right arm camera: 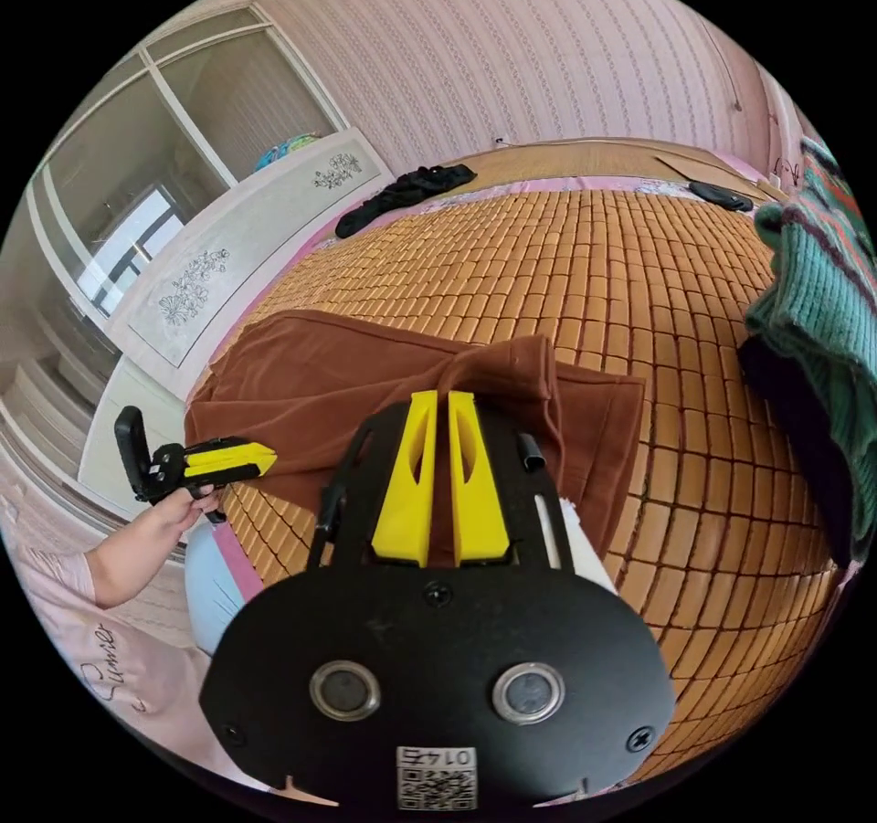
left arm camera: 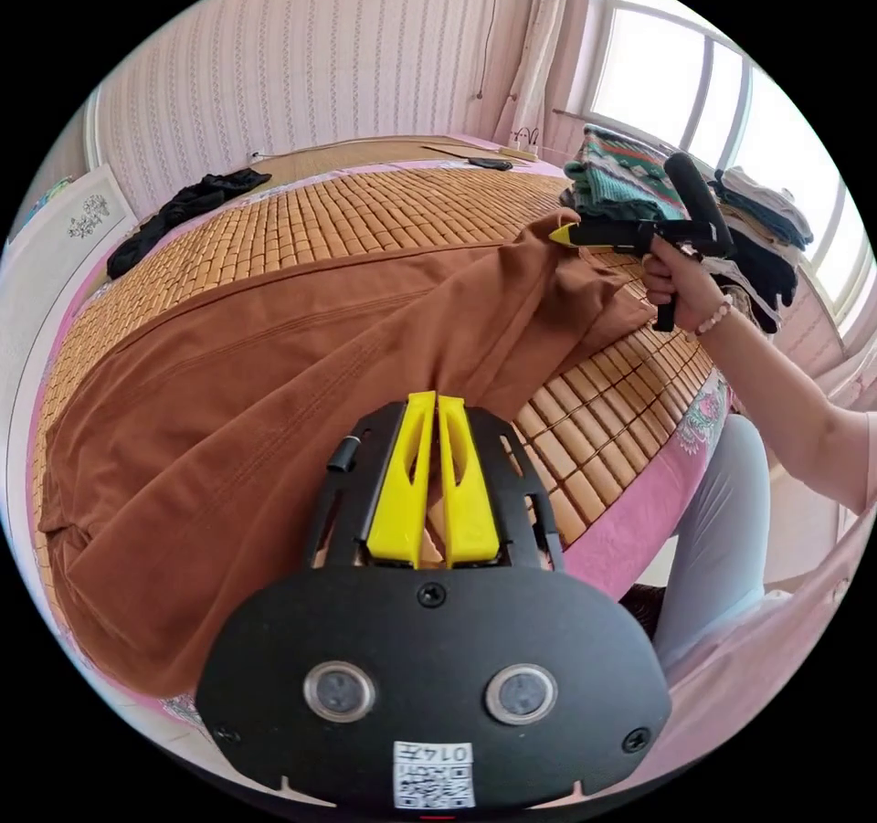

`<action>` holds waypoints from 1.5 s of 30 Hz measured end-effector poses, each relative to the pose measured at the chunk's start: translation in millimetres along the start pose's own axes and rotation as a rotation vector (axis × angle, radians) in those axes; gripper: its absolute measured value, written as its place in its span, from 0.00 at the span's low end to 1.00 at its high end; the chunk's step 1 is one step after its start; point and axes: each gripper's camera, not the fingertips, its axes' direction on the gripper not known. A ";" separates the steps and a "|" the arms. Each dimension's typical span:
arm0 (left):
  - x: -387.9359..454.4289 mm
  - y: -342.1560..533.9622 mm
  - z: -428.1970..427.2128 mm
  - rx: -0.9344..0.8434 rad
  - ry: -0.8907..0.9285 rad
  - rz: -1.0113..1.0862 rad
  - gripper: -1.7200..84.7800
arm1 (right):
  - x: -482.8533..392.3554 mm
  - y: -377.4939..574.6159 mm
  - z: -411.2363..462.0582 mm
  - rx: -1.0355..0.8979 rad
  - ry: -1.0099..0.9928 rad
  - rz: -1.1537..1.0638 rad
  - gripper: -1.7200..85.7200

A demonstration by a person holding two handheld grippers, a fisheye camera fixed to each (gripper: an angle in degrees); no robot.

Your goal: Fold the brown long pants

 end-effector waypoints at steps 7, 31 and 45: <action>25.5 74.6 -46.4 0.082 0.173 0.151 0.01 | -59.2 122.2 -164.2 0.084 -0.144 -0.133 0.03; 96.0 -13.9 62.0 0.070 0.101 0.413 0.08 | 21.9 34.3 -153.9 -0.035 0.077 0.037 0.17; 150.3 -148.7 291.3 -0.120 0.135 0.272 0.11 | 32.0 5.9 -152.4 -0.132 -0.035 -0.014 0.16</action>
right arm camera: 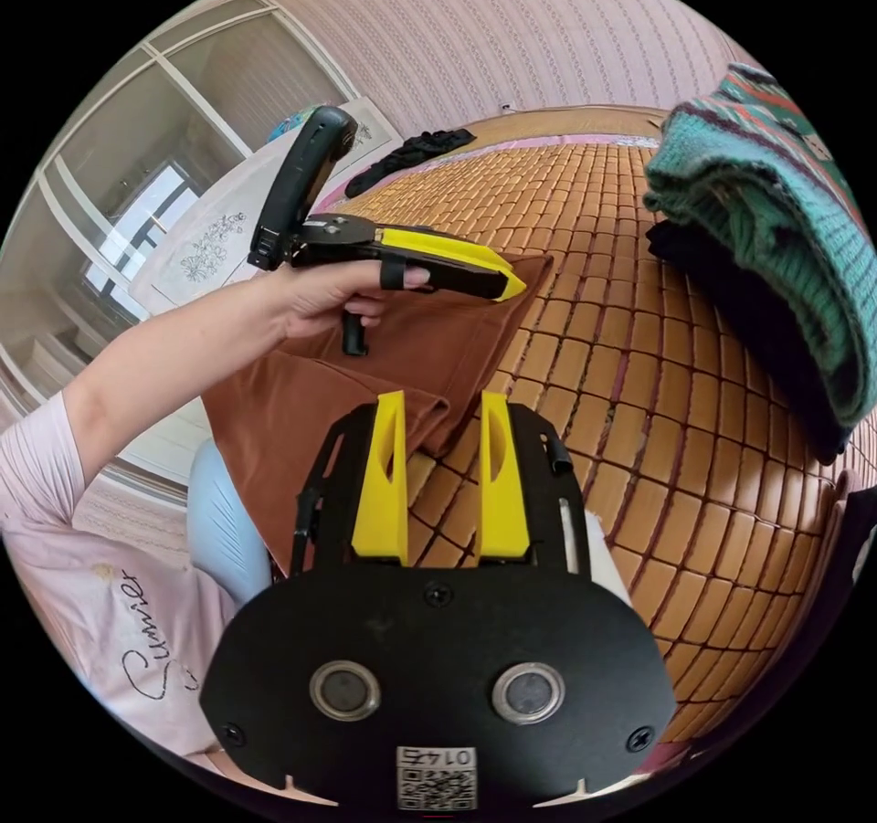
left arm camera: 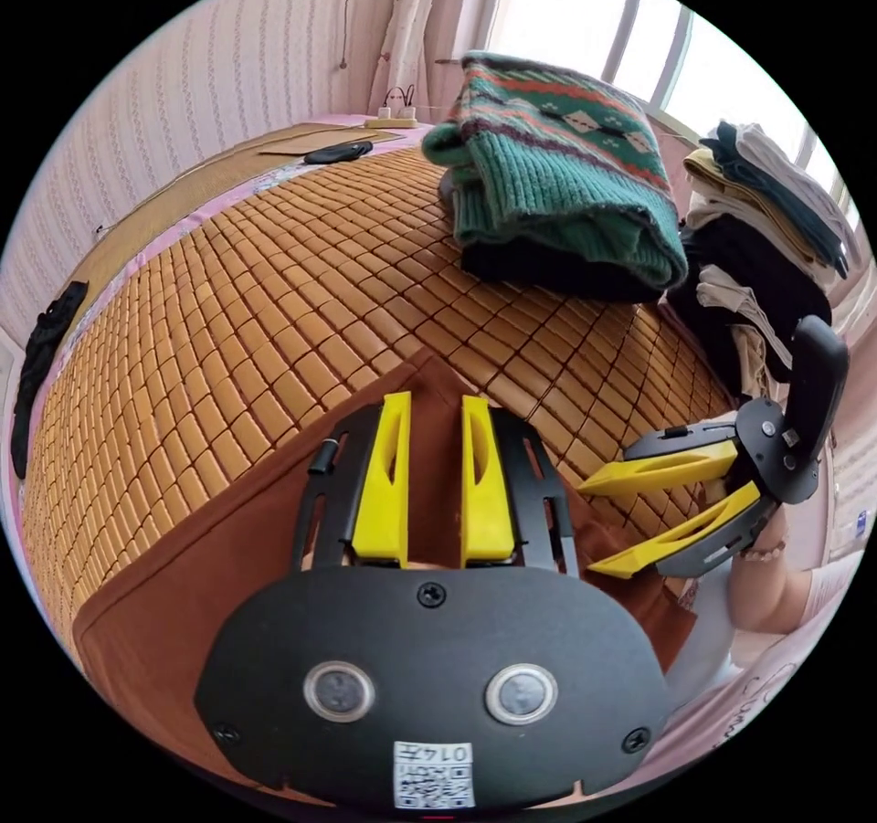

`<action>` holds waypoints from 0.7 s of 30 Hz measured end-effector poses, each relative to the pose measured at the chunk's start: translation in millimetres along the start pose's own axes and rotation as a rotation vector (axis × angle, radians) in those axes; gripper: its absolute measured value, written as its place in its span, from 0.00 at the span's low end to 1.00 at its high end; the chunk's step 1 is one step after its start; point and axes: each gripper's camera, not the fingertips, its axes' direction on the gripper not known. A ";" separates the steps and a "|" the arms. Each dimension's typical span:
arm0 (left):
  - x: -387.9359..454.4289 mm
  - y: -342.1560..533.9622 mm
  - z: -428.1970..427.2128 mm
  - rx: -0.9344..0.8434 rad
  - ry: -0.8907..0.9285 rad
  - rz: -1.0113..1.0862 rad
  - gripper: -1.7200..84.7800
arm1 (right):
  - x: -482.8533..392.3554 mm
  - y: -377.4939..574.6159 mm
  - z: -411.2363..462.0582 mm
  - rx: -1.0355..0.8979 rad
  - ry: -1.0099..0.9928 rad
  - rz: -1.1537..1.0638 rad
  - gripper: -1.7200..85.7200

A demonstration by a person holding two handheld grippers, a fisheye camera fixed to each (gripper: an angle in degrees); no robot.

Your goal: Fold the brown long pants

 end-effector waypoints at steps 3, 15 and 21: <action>2.0 -2.3 1.2 -0.006 0.025 0.015 0.05 | 3.5 -5.0 -1.9 -0.001 -0.007 0.004 0.15; -6.5 -49.6 4.1 -0.017 -0.147 -0.045 0.01 | 37.8 -16.6 -12.4 0.058 -0.041 0.116 0.11; -32.0 -73.5 17.6 -0.032 -0.166 -0.092 0.01 | 41.6 -21.3 -11.7 0.080 0.017 0.106 0.03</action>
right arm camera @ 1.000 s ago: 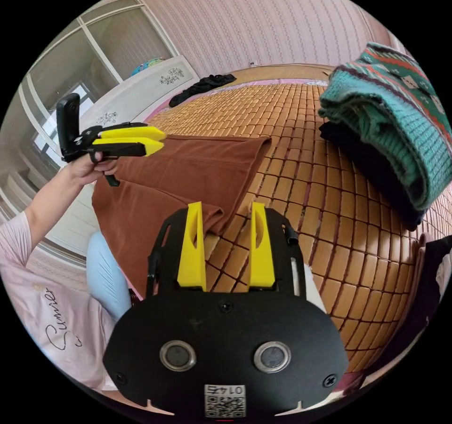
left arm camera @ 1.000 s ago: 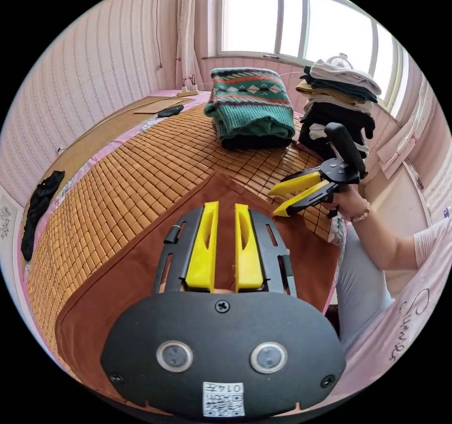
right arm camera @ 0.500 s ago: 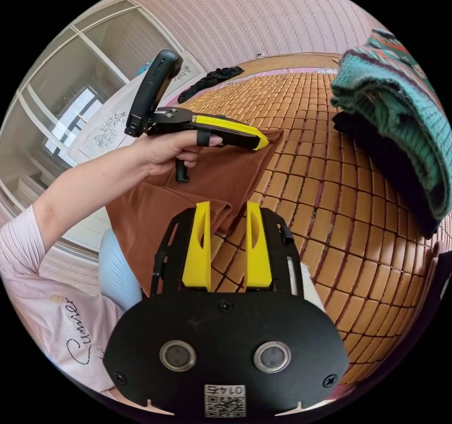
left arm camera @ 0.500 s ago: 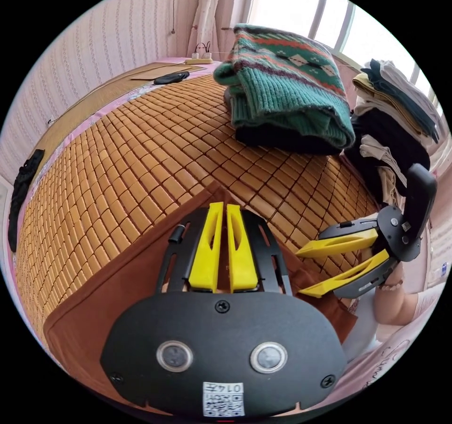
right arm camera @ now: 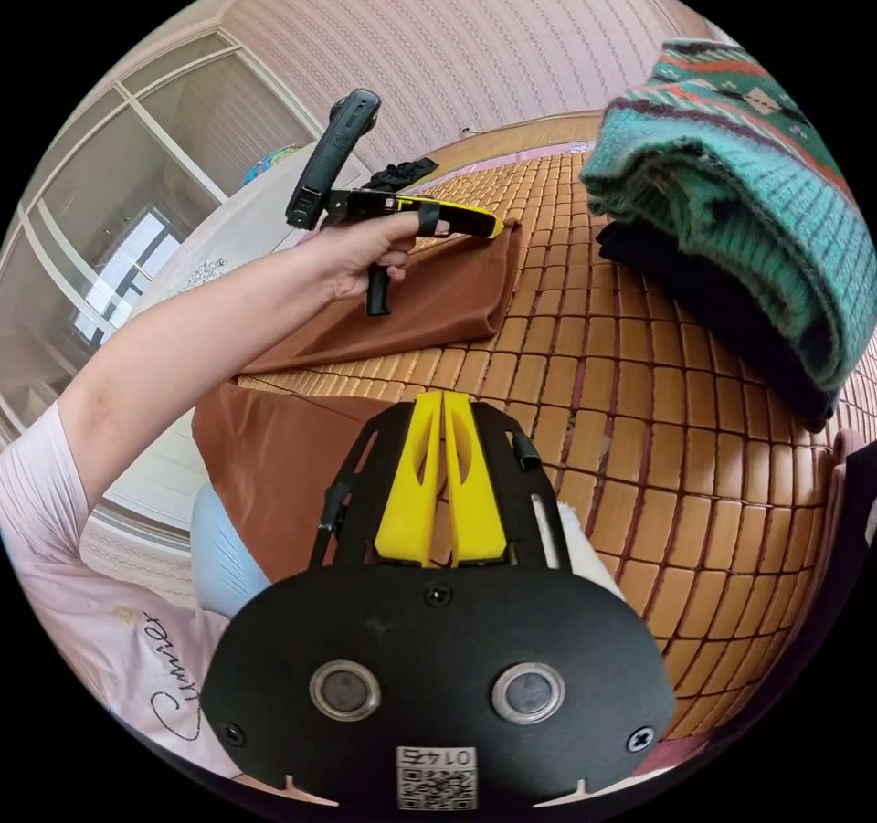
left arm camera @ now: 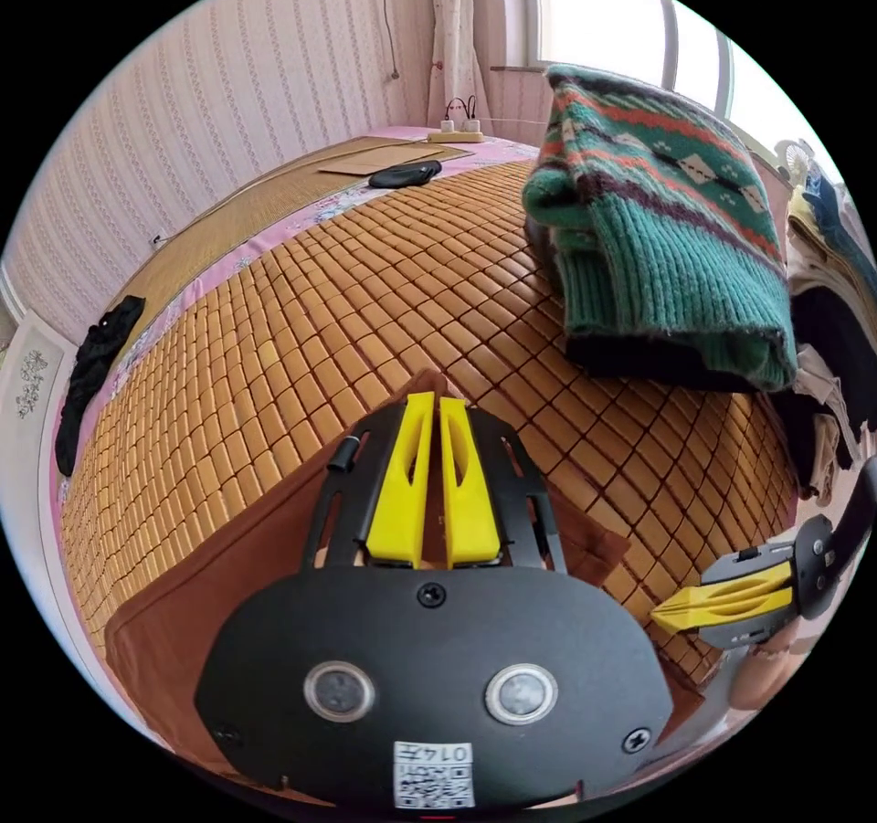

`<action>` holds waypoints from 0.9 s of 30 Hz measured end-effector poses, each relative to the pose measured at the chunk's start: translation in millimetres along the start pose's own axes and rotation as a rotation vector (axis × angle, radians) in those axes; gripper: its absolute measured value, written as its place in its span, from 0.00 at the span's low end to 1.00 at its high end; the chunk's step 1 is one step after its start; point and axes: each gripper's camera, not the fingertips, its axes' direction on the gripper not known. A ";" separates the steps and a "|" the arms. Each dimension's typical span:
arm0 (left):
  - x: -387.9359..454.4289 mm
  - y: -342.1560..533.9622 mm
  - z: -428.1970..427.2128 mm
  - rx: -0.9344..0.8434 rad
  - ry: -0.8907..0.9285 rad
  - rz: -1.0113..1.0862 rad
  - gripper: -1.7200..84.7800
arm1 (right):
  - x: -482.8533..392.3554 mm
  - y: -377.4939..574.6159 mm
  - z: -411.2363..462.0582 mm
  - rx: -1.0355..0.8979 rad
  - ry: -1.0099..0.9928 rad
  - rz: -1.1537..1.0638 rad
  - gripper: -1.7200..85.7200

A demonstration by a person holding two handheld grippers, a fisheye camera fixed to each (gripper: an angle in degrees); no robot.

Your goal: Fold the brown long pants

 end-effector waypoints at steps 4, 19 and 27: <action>-16.0 -0.1 -17.8 0.025 0.092 -0.076 0.02 | 9.7 -2.4 6.4 -0.028 -0.046 -0.007 0.05; 43.5 252.1 -241.4 0.088 0.030 0.156 0.06 | 13.0 9.1 44.7 -0.145 -0.169 -0.181 0.05; 38.8 328.7 -309.4 0.087 -0.091 -0.009 0.06 | 45.7 34.0 16.9 0.028 -0.129 -0.112 0.03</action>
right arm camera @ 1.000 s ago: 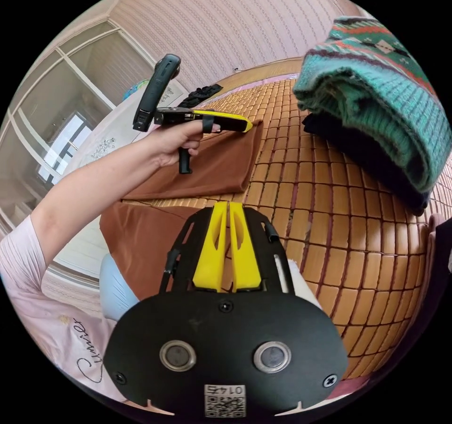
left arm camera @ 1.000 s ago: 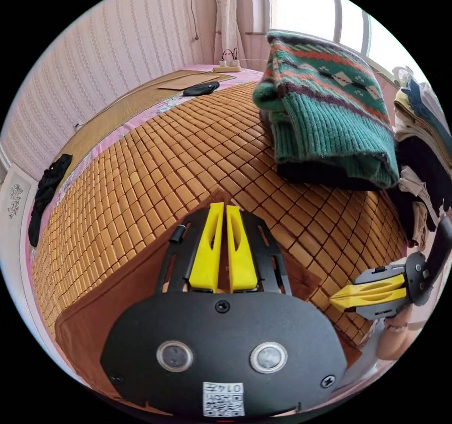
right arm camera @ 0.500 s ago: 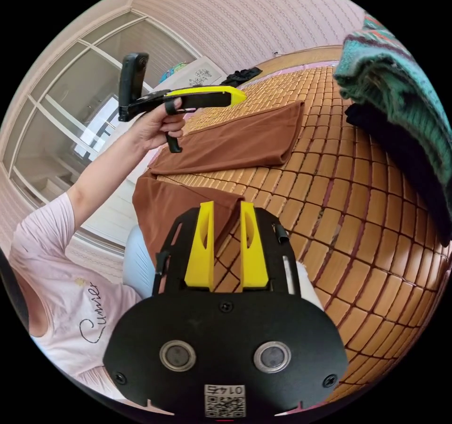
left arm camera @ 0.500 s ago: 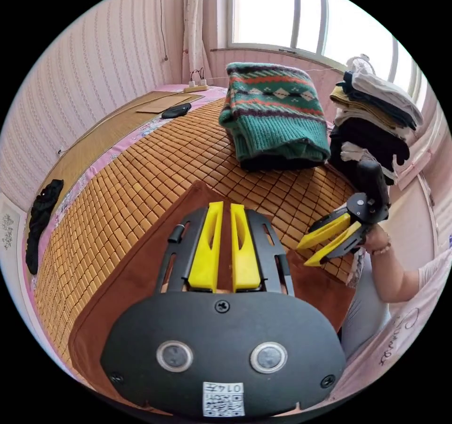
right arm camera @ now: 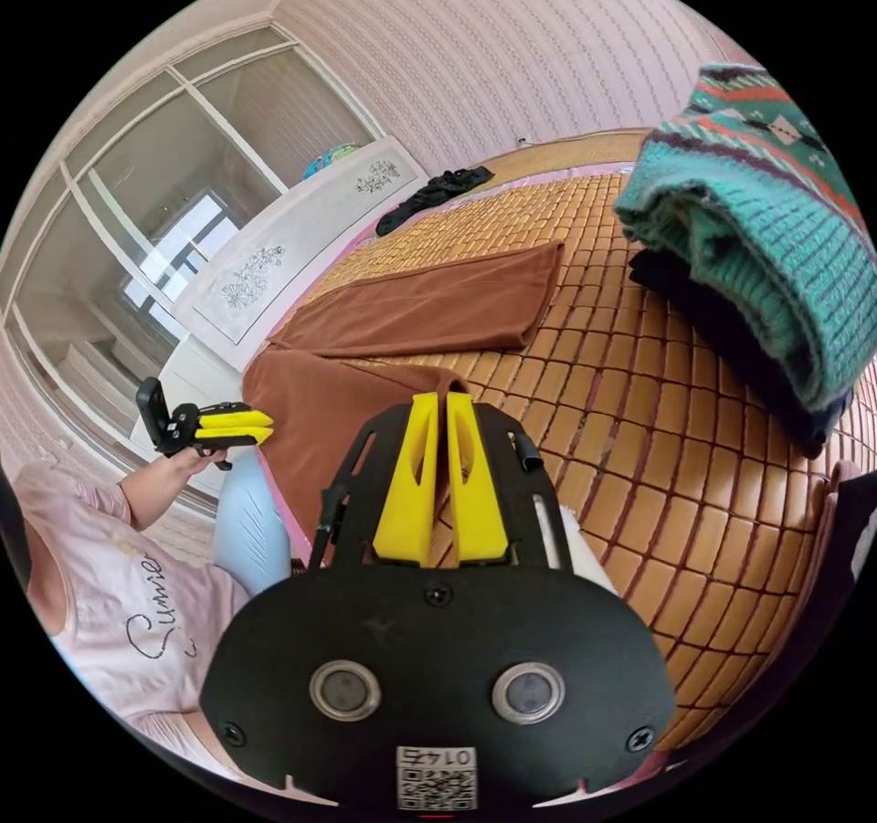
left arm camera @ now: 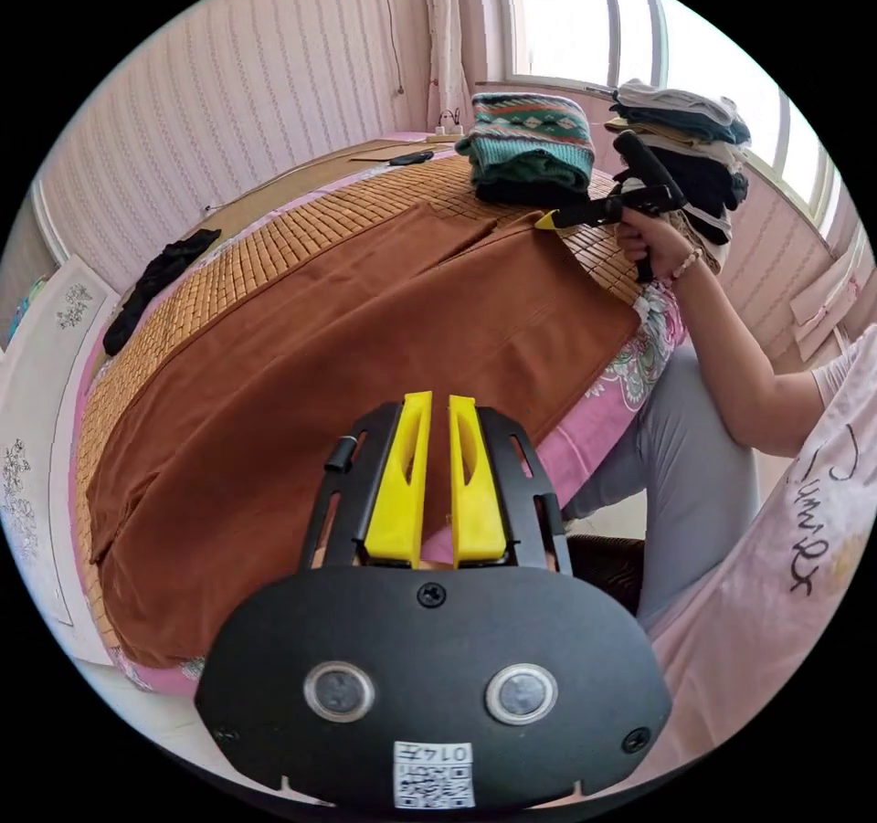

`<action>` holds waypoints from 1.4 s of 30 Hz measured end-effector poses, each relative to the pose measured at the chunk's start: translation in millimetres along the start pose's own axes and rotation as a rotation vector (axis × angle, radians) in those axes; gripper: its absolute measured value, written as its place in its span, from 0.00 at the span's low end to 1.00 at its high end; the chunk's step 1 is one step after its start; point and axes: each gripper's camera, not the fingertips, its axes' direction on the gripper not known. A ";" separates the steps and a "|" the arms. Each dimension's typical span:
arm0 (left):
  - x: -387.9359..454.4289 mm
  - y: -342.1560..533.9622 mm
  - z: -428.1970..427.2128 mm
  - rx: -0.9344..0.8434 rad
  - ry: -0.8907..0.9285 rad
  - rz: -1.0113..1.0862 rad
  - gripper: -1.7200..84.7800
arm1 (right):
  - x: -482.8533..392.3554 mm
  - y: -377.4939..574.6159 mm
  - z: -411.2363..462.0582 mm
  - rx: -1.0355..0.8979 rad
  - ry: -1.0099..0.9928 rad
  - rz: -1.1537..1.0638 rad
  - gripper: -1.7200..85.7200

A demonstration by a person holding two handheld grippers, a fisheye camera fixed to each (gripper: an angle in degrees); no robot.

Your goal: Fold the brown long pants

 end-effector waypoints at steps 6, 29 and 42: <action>-38.4 14.9 -32.9 -0.005 0.026 -0.179 0.07 | 17.8 7.1 48.3 -0.105 0.087 0.043 0.04; -302.0 267.3 -292.2 0.328 -0.272 -1.090 0.10 | -130.0 15.9 203.1 -0.043 -0.108 -0.360 0.05; -499.6 310.2 -312.0 0.453 -0.082 -1.249 0.21 | -386.7 -143.6 620.4 -0.308 0.122 -0.742 0.19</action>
